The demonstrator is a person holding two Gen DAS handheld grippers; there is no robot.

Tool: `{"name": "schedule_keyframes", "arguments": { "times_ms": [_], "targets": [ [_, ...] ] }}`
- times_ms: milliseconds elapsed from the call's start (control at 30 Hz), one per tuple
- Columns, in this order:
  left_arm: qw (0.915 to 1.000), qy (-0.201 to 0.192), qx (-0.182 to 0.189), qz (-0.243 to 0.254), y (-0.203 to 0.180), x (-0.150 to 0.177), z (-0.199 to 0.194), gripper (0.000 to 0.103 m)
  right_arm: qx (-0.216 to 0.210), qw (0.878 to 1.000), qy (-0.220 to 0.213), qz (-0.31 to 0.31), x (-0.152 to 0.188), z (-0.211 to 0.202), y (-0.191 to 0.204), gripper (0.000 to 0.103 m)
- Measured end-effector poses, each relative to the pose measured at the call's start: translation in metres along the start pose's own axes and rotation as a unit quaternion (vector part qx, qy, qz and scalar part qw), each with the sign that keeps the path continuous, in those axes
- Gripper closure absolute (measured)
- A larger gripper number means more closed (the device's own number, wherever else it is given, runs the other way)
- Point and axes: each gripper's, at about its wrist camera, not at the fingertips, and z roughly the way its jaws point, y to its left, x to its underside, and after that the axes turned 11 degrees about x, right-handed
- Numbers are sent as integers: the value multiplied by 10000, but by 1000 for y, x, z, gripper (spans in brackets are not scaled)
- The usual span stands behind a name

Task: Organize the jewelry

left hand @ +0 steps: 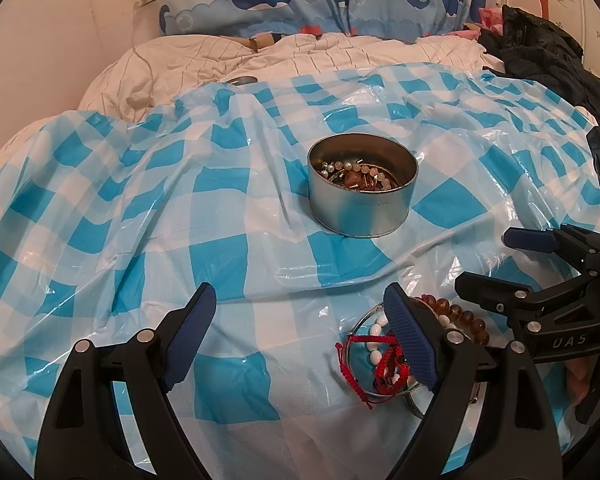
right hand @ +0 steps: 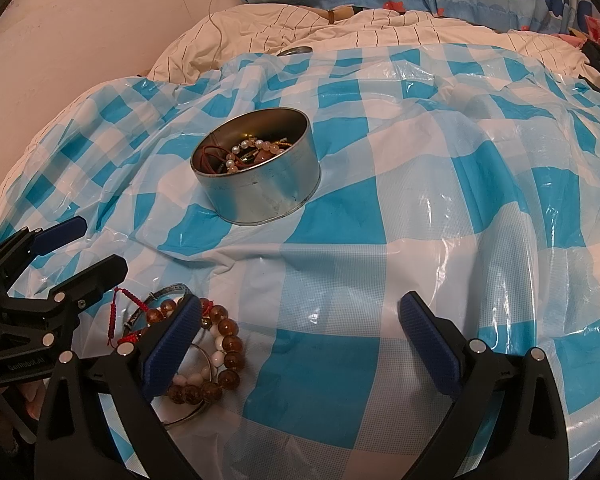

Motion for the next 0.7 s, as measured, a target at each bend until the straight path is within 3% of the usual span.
{"name": "schedule_keyframes", "arguments": {
  "times_ms": [700],
  "targets": [
    [10000, 62, -51, 16, 4, 4, 1, 21, 12, 10000, 2, -17, 0, 0, 0, 8]
  ]
}}
